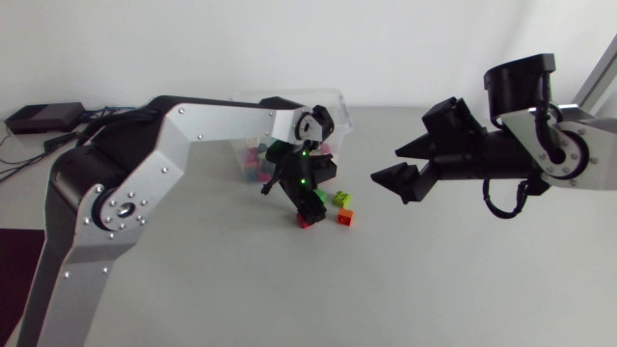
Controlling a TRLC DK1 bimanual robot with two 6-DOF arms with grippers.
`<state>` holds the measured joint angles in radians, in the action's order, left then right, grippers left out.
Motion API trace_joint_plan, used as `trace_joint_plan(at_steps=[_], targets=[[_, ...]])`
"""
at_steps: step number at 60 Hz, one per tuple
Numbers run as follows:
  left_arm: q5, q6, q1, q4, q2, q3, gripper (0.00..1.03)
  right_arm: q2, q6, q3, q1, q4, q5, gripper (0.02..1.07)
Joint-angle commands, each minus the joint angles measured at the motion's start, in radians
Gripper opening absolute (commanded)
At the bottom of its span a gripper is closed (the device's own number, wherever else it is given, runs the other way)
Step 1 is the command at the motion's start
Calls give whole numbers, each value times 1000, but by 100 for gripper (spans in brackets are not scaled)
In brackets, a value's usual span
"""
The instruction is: Place the duplo bricks in the container
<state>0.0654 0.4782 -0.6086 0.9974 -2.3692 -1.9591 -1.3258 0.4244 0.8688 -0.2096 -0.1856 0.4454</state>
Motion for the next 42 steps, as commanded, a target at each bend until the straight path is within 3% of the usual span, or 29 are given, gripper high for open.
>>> trace_joint_plan(at_steps=[1, 7, 12, 23, 42], targets=[[-3, -18, -10, 21, -41, -27, 59, -38, 59, -25, -7, -15, 3, 102], [-3, -21, -11, 26, -50, -24, 58, -92, 120, -25, -8, -17, 4, 102], [-3, -24, -14, 23, -51, -14, 42, -159, 175, -21, -16, -21, 6, 102], [-3, -21, -16, 18, -15, 37, 40, -297, 278, -11, -65, -18, -2, 96], [27, -16, 6, 15, 159, 157, 38, -489, 298, 91, -111, -3, -37, 91]])
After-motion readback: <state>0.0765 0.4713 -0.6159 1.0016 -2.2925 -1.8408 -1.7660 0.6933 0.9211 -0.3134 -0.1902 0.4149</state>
